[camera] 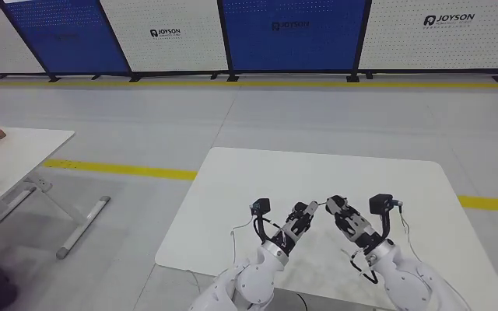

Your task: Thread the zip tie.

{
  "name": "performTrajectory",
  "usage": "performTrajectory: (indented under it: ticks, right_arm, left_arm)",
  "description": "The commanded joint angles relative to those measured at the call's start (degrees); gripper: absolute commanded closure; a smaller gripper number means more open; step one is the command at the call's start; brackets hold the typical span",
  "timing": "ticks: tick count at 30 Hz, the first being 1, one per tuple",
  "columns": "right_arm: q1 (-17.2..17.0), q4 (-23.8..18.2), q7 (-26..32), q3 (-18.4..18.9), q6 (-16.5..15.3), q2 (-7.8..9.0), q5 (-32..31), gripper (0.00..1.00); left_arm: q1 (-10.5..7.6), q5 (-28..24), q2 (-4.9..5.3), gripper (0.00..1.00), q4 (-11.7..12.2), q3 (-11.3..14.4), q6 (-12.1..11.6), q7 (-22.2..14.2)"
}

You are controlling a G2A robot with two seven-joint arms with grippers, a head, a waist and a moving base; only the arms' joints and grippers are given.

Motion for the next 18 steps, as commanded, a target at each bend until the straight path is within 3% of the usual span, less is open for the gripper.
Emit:
performTrajectory:
  ticks: [1,5,13,18]
  right_arm:
    - [0.0,-0.1,-0.1,-0.1,0.0,-0.02,-0.4,1.0]
    - [0.0,-0.4,-0.2,-0.2,0.0,-0.02,-1.0,1.0]
    - [0.1,-0.8,-0.1,-0.5,0.0,0.0,-1.2,1.0]
    - [0.5,-0.6,1.0,-0.9,0.0,0.08,-0.9,1.0]
  left_arm:
    - [-0.05,0.0,-0.01,0.89,0.0,0.0,0.0,-0.1]
    - [-0.19,-0.1,-0.04,1.0,0.1,0.0,0.1,-0.2]
    - [-0.4,-0.7,-0.04,1.0,0.2,-0.1,0.0,-1.2]
    - [-0.21,-1.1,0.06,1.0,-0.1,-0.3,-1.4,-1.9]
